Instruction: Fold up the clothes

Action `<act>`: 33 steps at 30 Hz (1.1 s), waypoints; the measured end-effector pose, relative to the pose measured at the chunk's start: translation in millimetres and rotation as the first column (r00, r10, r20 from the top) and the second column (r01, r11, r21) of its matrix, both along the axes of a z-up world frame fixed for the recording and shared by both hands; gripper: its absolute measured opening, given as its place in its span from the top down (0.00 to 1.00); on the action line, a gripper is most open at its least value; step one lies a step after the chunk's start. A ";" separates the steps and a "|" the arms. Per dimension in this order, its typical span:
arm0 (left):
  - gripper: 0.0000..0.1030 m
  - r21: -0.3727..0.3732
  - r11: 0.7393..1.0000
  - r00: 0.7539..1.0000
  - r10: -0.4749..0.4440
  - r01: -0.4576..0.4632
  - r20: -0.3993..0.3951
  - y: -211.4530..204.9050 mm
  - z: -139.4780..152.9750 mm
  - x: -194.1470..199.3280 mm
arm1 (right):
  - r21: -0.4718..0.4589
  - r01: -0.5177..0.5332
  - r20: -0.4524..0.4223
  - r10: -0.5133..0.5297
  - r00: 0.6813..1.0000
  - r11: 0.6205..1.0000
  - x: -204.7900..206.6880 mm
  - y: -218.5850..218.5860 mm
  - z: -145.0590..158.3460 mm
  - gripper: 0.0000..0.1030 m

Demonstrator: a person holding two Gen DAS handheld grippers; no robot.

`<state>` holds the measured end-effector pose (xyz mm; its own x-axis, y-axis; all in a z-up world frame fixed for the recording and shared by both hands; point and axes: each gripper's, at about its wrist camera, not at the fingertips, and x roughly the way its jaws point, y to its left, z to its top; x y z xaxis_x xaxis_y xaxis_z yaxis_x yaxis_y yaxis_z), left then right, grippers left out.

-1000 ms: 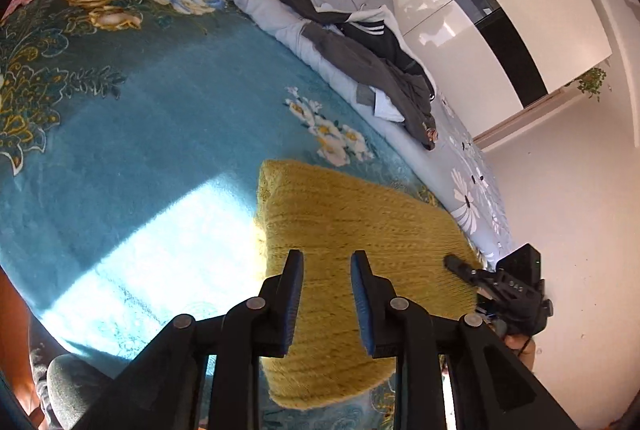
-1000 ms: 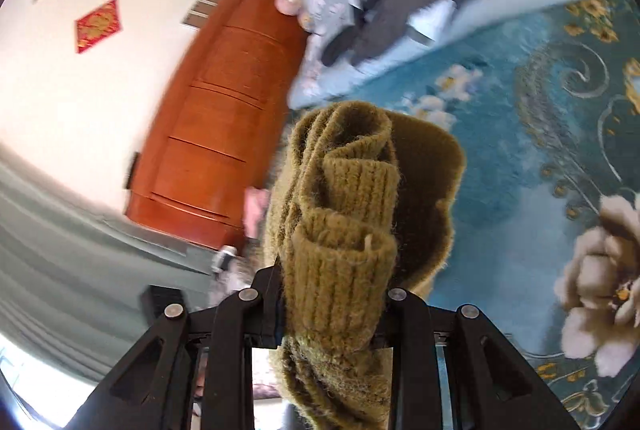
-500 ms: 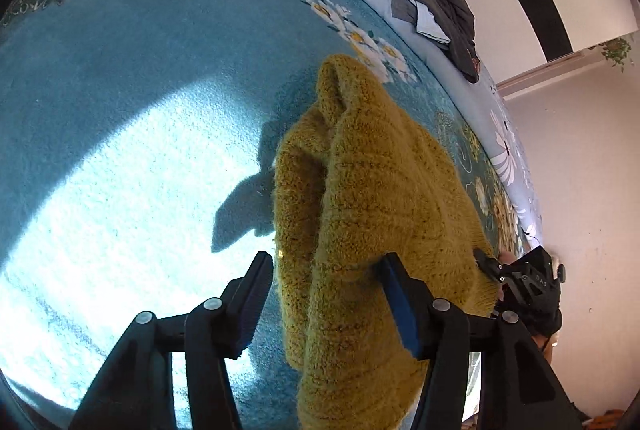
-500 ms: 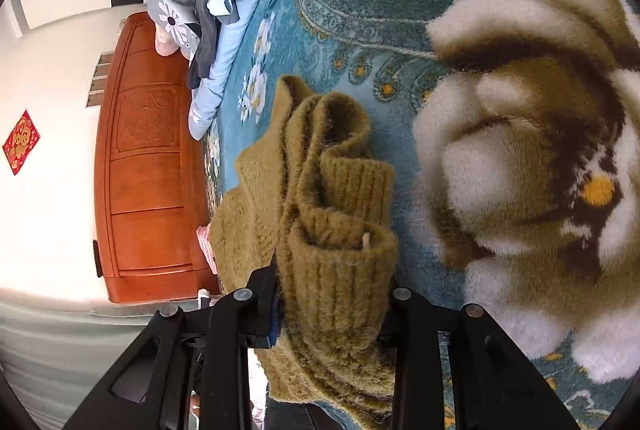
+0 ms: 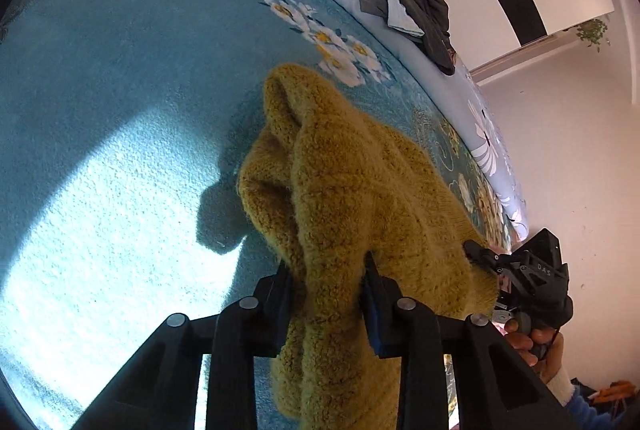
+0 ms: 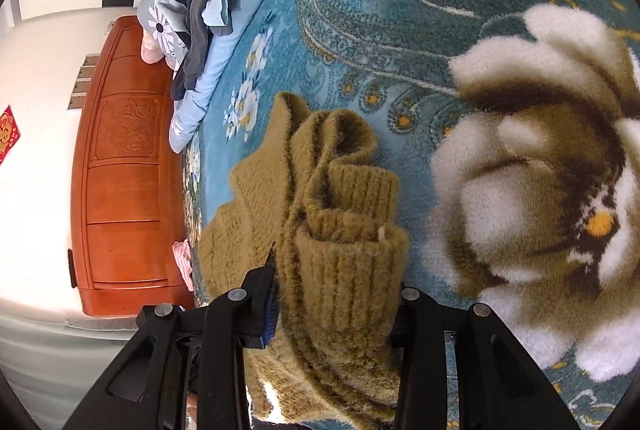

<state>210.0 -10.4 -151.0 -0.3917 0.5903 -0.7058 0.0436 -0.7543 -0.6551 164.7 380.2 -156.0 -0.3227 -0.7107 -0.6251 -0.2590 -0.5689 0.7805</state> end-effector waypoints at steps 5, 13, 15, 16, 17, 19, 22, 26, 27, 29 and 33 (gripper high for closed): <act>0.73 0.041 0.999 1.000 -0.012 0.013 -0.018 -4.4 45.5 14.3 | -0.015 -0.028 -0.063 0.027 0.998 0.999 -1.2 -10.5 32.8 0.68; 0.72 0.000 0.998 0.997 -0.069 0.069 -0.019 -23.6 82.3 44.6 | -0.068 -0.188 -0.087 0.182 0.980 0.980 25.3 -26.5 89.1 0.68; 0.72 -0.025 0.999 0.999 -0.041 0.041 -0.003 -25.6 56.7 27.9 | -0.033 -0.205 -0.088 0.201 0.976 0.978 20.6 -31.6 82.0 0.68; 0.72 -0.024 1.000 0.999 -0.017 0.018 0.029 -27.1 38.0 18.0 | 0.003 -0.199 -0.092 0.198 0.976 0.980 14.0 -35.6 73.7 0.68; 0.72 -0.025 1.000 0.998 0.011 -0.010 0.064 -30.4 19.0 11.4 | 0.032 -0.186 -0.093 0.189 0.978 0.982 7.0 -39.6 65.2 0.68; 0.71 -0.023 0.998 0.991 0.059 -0.056 0.123 -39.3 -13.3 8.5 | 0.047 -0.156 -0.096 0.160 0.982 0.987 -3.3 -44.5 49.8 0.68; 0.59 0.095 0.986 0.983 0.123 -0.136 0.136 -53.3 -30.5 24.0 | 0.129 -0.169 -0.066 0.178 0.982 0.977 -5.4 -49.9 29.5 0.67; 0.41 0.132 0.984 0.988 0.103 -0.118 0.119 -49.5 -28.8 45.4 | 0.125 -0.150 -0.021 0.154 0.988 0.981 8.8 -33.8 6.4 0.58; 0.41 0.119 0.988 0.989 0.087 -0.102 0.121 -46.0 -29.0 48.7 | 0.106 -0.136 -0.015 0.138 0.990 0.985 13.3 -28.3 3.3 0.56; 0.40 0.066 0.995 0.989 0.069 -0.078 0.129 -40.4 -27.4 54.3 | 0.071 -0.115 -0.010 0.116 0.993 0.991 22.5 -20.5 -1.1 0.51; 0.40 -0.003 0.996 0.990 0.090 -0.090 0.113 -42.6 -10.7 69.9 | 0.108 -0.122 -0.003 0.123 0.992 0.987 38.0 -20.0 3.3 0.45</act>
